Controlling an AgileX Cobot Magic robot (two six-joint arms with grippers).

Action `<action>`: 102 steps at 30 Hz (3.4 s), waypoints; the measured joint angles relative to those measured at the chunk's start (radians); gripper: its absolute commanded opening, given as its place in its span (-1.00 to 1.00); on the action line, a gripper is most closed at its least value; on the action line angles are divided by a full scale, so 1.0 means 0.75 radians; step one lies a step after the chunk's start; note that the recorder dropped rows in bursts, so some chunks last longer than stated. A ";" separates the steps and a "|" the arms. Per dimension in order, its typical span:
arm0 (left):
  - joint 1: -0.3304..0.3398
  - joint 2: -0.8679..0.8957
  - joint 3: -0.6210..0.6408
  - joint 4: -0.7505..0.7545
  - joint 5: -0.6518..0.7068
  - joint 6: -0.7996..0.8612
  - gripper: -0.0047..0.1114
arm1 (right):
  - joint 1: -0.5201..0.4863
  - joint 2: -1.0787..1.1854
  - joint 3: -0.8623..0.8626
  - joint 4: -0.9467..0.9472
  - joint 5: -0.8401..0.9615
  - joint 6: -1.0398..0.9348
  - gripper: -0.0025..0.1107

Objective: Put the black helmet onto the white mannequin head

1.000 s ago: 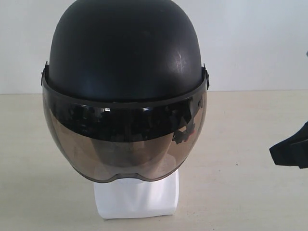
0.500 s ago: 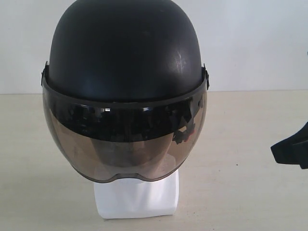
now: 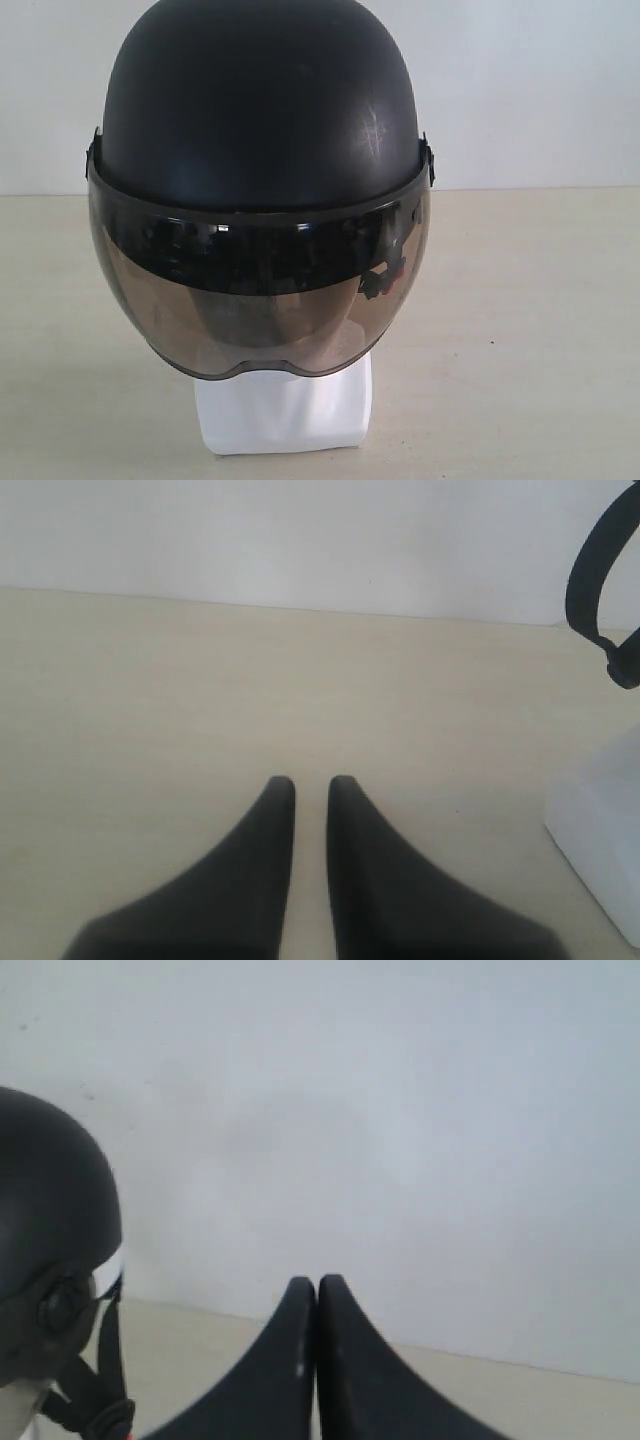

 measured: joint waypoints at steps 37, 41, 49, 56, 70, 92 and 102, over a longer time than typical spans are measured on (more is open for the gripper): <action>0.000 0.000 0.000 0.000 0.000 0.000 -0.70 | -0.119 -0.430 0.628 -0.689 0.186 0.752 -0.96; 0.000 0.000 0.000 0.000 0.000 0.000 -0.70 | -0.119 -0.430 0.631 -0.689 0.208 0.743 -0.96; 0.000 0.000 0.000 0.000 0.000 0.000 -0.70 | -0.119 -0.430 0.631 -0.689 0.214 0.743 -0.96; 0.000 0.000 0.000 0.000 0.000 0.000 -0.70 | -0.119 -0.430 0.631 -0.689 0.214 0.733 -0.96; 0.000 0.000 0.000 0.000 0.000 0.000 -0.70 | -0.119 -0.430 0.631 -0.689 0.214 0.733 -0.96; 0.000 0.000 0.000 0.000 0.000 0.000 -0.70 | -0.119 -0.430 0.631 -0.689 0.214 0.733 -0.96; 0.000 0.000 0.000 0.000 0.000 0.000 -0.70 | -0.119 -0.430 0.631 -0.689 0.214 0.733 -0.96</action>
